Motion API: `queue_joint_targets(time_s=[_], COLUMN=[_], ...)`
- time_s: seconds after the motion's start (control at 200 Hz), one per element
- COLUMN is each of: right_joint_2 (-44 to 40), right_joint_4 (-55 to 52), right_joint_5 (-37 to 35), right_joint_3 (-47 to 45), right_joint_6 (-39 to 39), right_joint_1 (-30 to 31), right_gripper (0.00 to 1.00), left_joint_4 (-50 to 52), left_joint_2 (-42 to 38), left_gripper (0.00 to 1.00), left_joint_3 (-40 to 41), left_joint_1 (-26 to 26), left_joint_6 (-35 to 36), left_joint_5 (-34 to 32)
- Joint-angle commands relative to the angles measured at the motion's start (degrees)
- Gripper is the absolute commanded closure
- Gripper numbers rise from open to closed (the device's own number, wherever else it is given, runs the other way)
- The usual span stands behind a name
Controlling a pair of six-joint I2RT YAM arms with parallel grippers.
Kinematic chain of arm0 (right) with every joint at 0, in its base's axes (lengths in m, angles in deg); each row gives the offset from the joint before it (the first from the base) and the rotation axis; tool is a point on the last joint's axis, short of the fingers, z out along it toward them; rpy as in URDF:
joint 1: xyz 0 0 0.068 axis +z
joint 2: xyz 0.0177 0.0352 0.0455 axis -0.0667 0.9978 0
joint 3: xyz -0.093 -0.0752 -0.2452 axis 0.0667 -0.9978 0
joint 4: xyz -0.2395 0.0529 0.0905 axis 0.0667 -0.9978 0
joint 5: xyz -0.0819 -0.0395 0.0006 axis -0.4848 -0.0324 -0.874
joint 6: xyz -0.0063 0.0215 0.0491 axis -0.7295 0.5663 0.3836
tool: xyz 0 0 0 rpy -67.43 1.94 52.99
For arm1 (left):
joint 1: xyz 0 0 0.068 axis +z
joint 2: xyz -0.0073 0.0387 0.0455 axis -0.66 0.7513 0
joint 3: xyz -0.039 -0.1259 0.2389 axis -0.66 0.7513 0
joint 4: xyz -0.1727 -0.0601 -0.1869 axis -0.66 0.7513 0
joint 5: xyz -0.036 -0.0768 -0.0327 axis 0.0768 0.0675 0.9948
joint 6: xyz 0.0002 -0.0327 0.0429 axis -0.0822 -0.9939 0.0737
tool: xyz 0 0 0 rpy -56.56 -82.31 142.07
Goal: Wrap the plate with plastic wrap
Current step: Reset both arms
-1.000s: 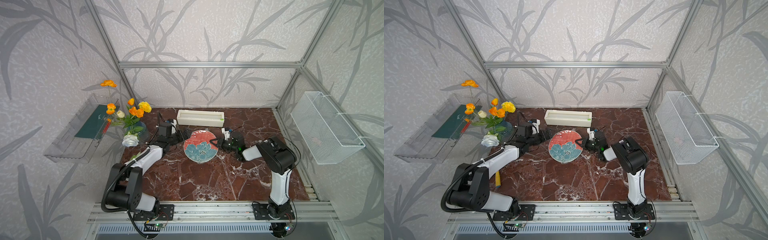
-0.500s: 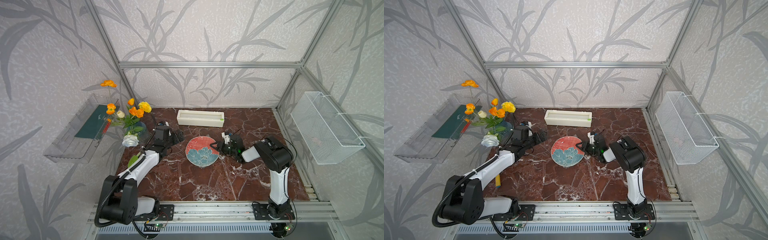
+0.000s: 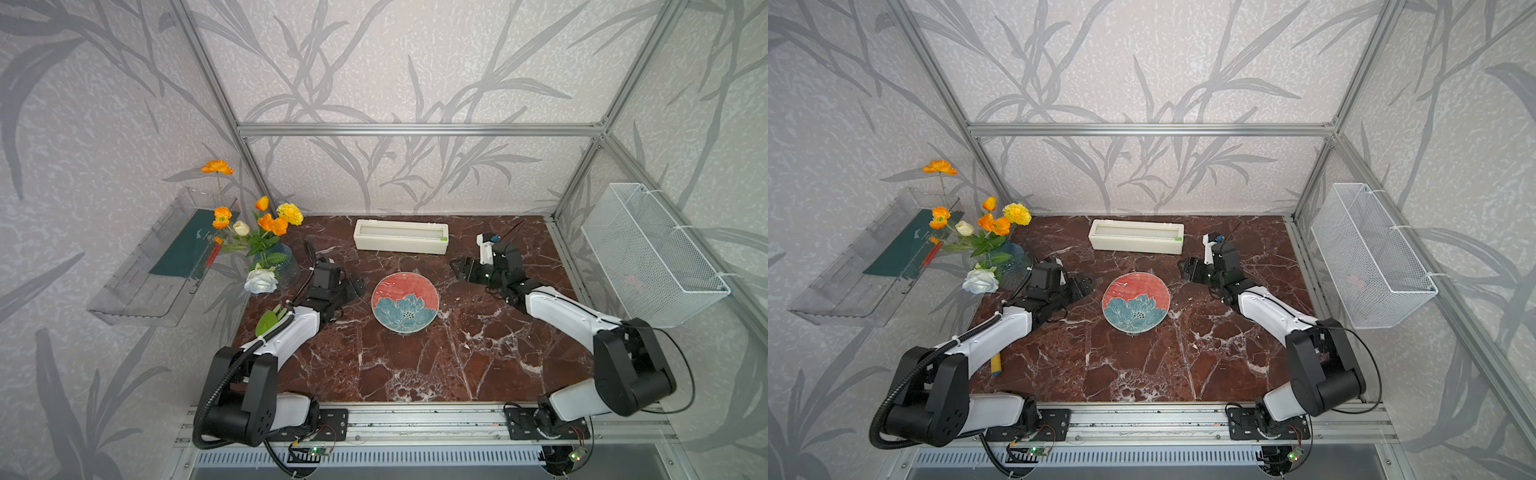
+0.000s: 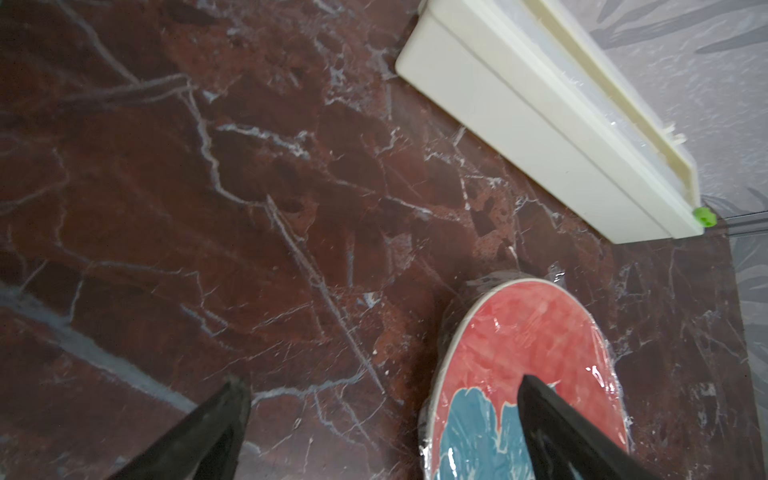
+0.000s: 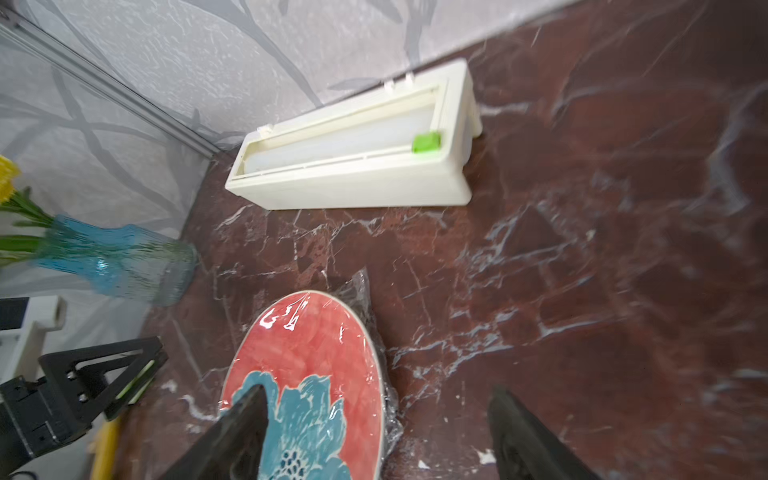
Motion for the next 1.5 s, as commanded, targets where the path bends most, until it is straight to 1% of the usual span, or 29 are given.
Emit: queue_joint_targets(time_s=[0.0, 0.05, 0.105, 0.19, 0.235, 0.26, 0.325, 0.365, 0.42, 0.475, 0.51, 0.55, 0.625, 0.66, 0.735, 0.8, 0.86, 0.875, 0.89, 0.895, 1.005, 1.09, 1.155, 1.23, 1.265, 1.304, 1.349, 1.424, 1.494], right_joint_2=[-4.1, -5.3, -6.7, -7.5, -6.4, -5.8, -4.7, -3.4, -1.3, -0.8, -0.1, 1.6, 6.6, 6.3, 7.0, 10.6, 8.7, 8.6, 8.6, 8.7, 9.3, 9.3, 9.4, 9.4, 9.4, 9.4, 9.4, 9.4, 9.4], right_joint_4=[-10.1, -5.1, 2.2, 21.1, 35.0, 37.6, 36.1, 37.6, 45.6, 46.7, 46.9, 47.6, 54.5, 53.4, 52.5, 61.2, 56.5, 55.6, 55.3, 55.2, 56.4, 56.7, 56.7, 56.6, 56.6, 56.6, 56.5, 56.5, 56.5], right_joint_5=[-21.3, -25.4, -27.2, -29.1, -29.2, -29.1, -29.4, -29.2, -28.6, -27.6, -27.4, -24.8, -23.4, -23.8, -19.2, -16.5, -15.6, -15.2, -15.0, -15.0, -15.5, -15.6, -15.6, -15.5, -15.5, -15.5, -15.5, -15.5, -15.4], right_joint_3=[-1.5, -4.7, -9.7, -20.6, -27.1, -29.0, -29.4, -30.4, -32.1, -32.2, -31.8, -31.6, -31.7, -31.5, -32.2, -33.7, -33.0, -32.7, -32.4, -32.3, -32.4, -32.5, -32.5, -32.4, -32.4, -32.3, -32.4, -32.3, -32.3], right_joint_6=[-17.8, -22.4, -28.9, -39.4, -43.3, -42.9, -38.5, -36.1, -36.7, -36.0, -33.8, -34.1, -34.9, -33.3, -30.1, -30.0, -30.2, -30.6, -30.9, -30.9, -31.5, -31.5, -31.5, -31.5, -31.5, -31.4, -31.4, -31.4, -31.4], right_joint_1=[0.6, 0.6, 0.6, 0.5, 0.0, -1.0, -3.3, -4.5, -5.4, -6.0, -6.3, -6.9, -7.6, -8.4, -11.4, -13.1, -13.1, -13.1, -13.1, -13.0, -12.4, -12.4, -12.4, -12.4, -12.4, -12.4, -12.4, -12.4, -12.4], right_gripper=[0.15, 0.15, 0.15, 0.15, 0.15, 0.15, 0.14, 0.12, 0.11, 0.11, 0.11, 0.11, 0.11, 0.11, 0.11, 0.13, 0.14, 0.12, 0.02, 0.01, 0.01, 0.01, 0.01, 0.01, 0.01, 0.01, 0.01, 0.01, 0.01], left_joint_4=[-2.6, -3.2, -4.1, -7.3, -8.8, -9.1, -8.6, -8.6, -9.1, -9.2, -9.2, -9.2, -8.6, -8.2, -7.4, -7.2, -6.9, -6.9, -6.6, -6.6, -3.8, 0.9, 6.7, 17.6, 23.7, 26.8, 27.4, 25.9, 24.5], left_joint_2=[1.2, 1.8, 2.6, 3.4, 3.7, 3.7, 3.2, 2.9, 2.7, 2.7, 2.9, 3.2, 3.8, 4.0, 4.2, 4.0, 3.5, 3.4, 3.3, 3.3, 3.4, 5.1, 6.9, 9.6, 11.0, 12.1, 12.5, 11.9, 10.8], left_gripper=[0.01, 0.01, 0.0, 0.0, 0.01, 0.01, 0.01, 0.0, 0.0, 0.0, 0.0, 0.01, 0.01, 0.01, 0.0, 0.01, 0.01, 0.0, 0.01, 0.01, 0.0, 0.01, 0.0, 0.0, 0.01, 0.01, 0.0, 0.0, 0.0], left_joint_3=[1.2, 1.3, 1.9, 3.9, 4.7, 4.8, 4.2, 4.2, 4.5, 4.7, 4.5, 4.2, 3.5, 3.1, 2.7, 2.8, 2.8, 2.8, 2.7, 2.7, 1.1, -2.5, -7.4, -16.4, -21.5, -25.4, -27.5, -28.3, -27.9], left_joint_1=[-0.4, -0.4, -0.4, -0.4, -0.4, -0.4, -0.4, -0.4, -0.4, -0.4, -0.4, -0.4, -0.4, -0.4, -0.4, -0.4, -0.4, -0.4, -0.4, -0.4, -0.4, -0.3, -0.3, -0.2, -0.2, -0.1, 0.0, 0.3, 0.3], left_joint_6=[1.2, 2.6, 4.1, 3.9, 3.3, 3.0, 3.0, 3.0, 2.9, 2.7, 2.7, 2.6, 2.5, 2.6, 2.7, 2.7, 2.6, 2.6, 2.5, 2.5, 0.2, 3.5, 7.3, 12.4, 12.6, 12.6, 12.8, 12.4, 13.7], left_joint_5=[-1.3, 0.3, 2.2, 4.9, 5.8, 6.1, 6.9, 7.1, 7.0, 7.0, 7.1, 7.3, 7.9, 8.1, 8.0, 7.4, 6.9, 6.8, 6.5, 6.4, 2.5, 2.0, 0.9, -1.7, -3.8, -6.3, -7.9, -10.8, -15.7])
